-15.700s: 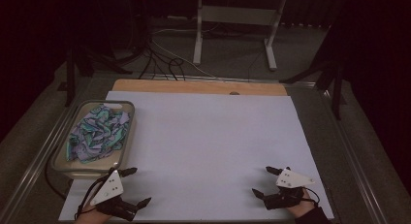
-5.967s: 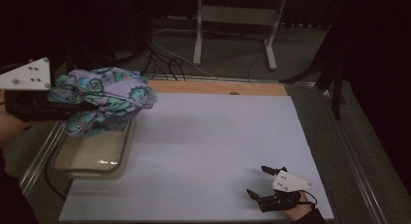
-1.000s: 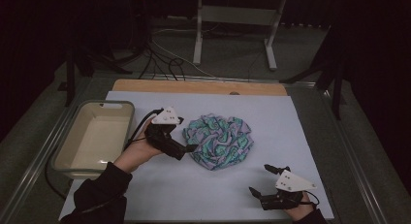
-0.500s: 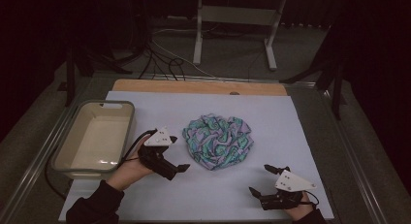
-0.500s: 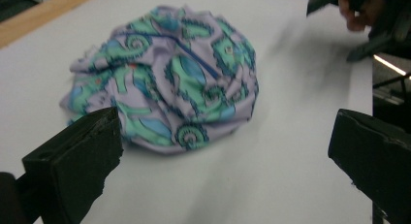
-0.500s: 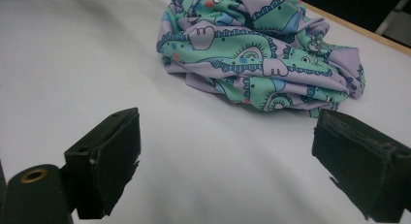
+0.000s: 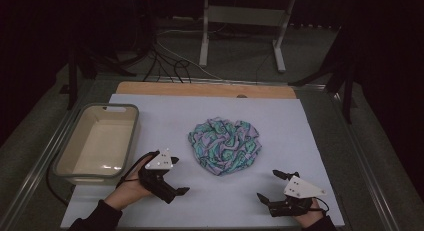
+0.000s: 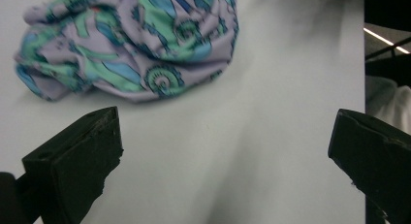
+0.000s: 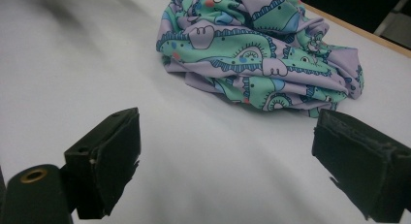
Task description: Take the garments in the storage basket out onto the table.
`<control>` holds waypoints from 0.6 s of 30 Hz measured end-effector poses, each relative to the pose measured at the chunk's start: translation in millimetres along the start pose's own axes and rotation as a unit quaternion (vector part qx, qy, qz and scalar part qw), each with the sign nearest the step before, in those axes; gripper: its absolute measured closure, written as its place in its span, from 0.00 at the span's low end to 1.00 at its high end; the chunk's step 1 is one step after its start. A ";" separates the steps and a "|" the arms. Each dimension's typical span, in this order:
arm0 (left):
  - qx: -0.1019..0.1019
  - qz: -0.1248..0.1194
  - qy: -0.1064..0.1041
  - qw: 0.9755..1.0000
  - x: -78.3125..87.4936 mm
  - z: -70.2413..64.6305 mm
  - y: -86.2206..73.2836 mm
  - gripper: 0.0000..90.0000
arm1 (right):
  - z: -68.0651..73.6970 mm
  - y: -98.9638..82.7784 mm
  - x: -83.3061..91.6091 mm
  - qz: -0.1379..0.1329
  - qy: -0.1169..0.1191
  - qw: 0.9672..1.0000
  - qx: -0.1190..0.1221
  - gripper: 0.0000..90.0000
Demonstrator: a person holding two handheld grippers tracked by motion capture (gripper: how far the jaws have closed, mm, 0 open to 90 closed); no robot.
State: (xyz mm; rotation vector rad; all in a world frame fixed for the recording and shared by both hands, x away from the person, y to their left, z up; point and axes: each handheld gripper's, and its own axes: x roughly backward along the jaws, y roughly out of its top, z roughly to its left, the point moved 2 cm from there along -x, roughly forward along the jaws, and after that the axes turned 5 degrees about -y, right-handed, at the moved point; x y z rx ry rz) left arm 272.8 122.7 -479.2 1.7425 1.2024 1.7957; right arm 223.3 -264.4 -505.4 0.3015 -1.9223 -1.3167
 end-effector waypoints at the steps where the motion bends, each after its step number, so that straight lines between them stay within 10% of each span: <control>1: 0.000 0.001 -0.002 1.000 -0.4 -1.0 -2.8 0.00 | 0.0 0.1 0.2 0.001 0.001 1.000 0.000 0.12; 18: 0.015 0.042 -0.006 0.999 13.1 -11.0 -50.4 0.00 | 1.8 1.0 0.5 0.004 0.002 1.000 0.002 0.12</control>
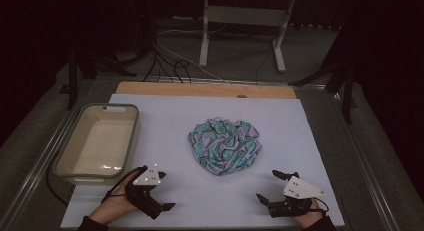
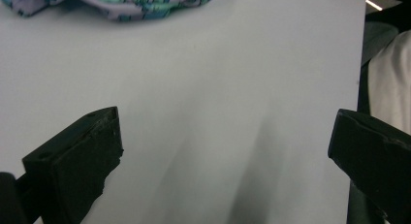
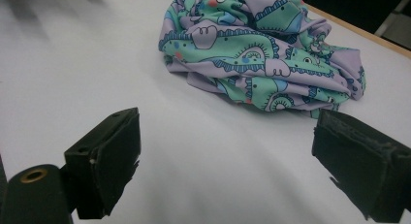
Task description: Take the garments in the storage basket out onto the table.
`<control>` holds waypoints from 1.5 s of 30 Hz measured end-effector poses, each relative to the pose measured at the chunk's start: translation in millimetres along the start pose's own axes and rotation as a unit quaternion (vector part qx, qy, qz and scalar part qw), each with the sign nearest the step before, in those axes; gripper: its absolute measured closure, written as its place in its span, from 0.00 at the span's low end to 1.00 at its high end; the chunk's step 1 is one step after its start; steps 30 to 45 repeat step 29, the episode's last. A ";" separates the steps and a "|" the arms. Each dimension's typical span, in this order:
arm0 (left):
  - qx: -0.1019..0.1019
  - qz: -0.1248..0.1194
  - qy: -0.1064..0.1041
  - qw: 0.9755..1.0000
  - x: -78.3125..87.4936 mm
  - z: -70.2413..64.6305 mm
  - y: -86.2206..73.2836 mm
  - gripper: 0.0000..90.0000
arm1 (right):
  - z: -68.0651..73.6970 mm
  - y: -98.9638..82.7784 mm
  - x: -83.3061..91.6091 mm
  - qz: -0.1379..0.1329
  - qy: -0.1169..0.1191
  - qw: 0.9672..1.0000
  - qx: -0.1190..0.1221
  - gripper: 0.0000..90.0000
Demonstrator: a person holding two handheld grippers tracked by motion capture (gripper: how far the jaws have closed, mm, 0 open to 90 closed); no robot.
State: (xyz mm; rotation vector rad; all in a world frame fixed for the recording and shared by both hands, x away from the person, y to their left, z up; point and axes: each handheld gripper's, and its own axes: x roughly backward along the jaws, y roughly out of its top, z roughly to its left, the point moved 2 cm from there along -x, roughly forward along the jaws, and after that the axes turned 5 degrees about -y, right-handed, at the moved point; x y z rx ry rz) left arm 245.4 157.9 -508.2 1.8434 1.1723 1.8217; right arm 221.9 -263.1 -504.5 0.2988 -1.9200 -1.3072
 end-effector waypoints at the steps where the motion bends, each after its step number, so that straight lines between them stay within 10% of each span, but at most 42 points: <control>1: -0.002 0.004 -0.002 1.000 0.7 -0.1 -2.4 0.00 | -0.5 -0.1 -0.2 -0.001 0.000 1.000 0.001 0.12; 45: 0.001 -0.006 -0.003 1.000 19.1 1.5 -28.0 0.00 | 0.6 -4.4 -4.9 0.012 0.000 1.000 0.002 0.12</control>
